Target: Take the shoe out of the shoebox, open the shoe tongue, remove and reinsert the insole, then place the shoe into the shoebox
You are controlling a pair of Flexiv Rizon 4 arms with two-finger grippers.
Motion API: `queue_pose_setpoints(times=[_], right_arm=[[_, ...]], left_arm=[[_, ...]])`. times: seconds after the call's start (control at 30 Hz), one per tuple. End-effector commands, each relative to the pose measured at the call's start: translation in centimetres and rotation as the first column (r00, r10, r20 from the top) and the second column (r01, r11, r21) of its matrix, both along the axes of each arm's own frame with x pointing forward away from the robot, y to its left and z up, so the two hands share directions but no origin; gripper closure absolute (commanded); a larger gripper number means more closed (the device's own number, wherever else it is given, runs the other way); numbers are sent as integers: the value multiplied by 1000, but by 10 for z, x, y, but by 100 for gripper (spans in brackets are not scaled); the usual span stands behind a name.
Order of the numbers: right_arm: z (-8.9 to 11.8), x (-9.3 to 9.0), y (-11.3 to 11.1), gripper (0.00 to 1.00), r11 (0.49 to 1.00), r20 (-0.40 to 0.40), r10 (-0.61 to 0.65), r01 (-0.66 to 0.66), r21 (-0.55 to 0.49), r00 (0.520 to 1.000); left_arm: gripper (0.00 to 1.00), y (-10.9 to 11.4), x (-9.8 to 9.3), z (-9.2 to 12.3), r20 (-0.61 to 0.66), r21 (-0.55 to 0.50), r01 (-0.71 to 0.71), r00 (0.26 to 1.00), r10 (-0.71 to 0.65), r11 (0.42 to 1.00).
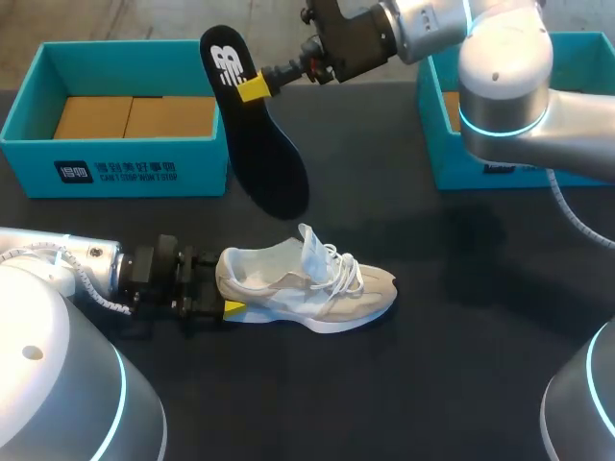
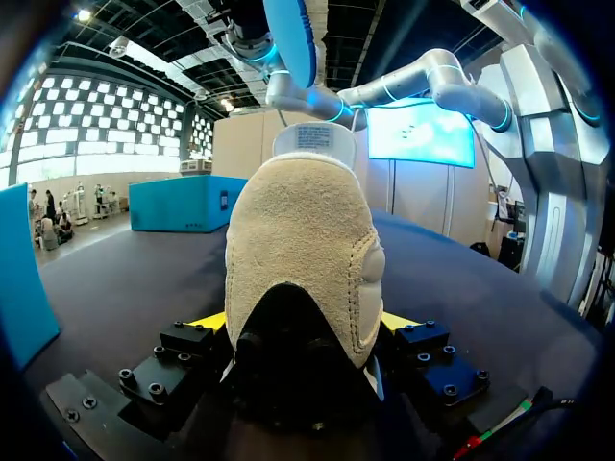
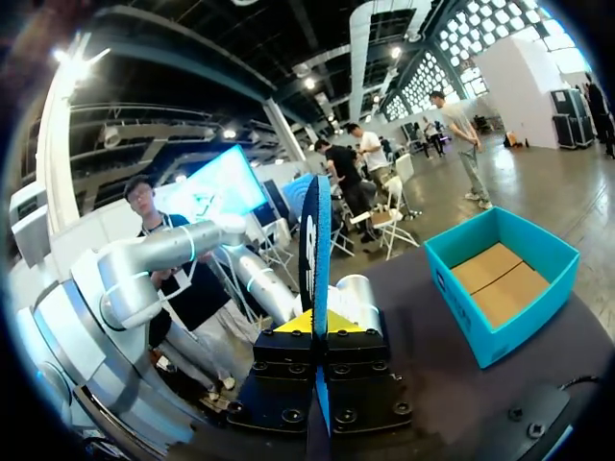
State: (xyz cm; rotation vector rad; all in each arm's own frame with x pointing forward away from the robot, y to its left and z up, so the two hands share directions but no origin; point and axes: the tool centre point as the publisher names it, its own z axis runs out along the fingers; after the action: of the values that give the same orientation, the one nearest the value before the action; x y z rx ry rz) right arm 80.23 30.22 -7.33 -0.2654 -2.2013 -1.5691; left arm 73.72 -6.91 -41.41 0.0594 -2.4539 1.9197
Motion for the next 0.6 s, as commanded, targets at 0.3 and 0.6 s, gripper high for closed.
queue_pose_setpoints(times=[0.3,0.6], right_arm=[[11,-10,-13,100,999,-18,-36,35,-18,999],[32,-25,-34,100,996,-50,-82,80,-49,995]], left_arm=[[100,-1,0,-2,0,3,-2,1000,2,1000],[100,-1,0,-2,0,3,-2,1000,2,1000]])
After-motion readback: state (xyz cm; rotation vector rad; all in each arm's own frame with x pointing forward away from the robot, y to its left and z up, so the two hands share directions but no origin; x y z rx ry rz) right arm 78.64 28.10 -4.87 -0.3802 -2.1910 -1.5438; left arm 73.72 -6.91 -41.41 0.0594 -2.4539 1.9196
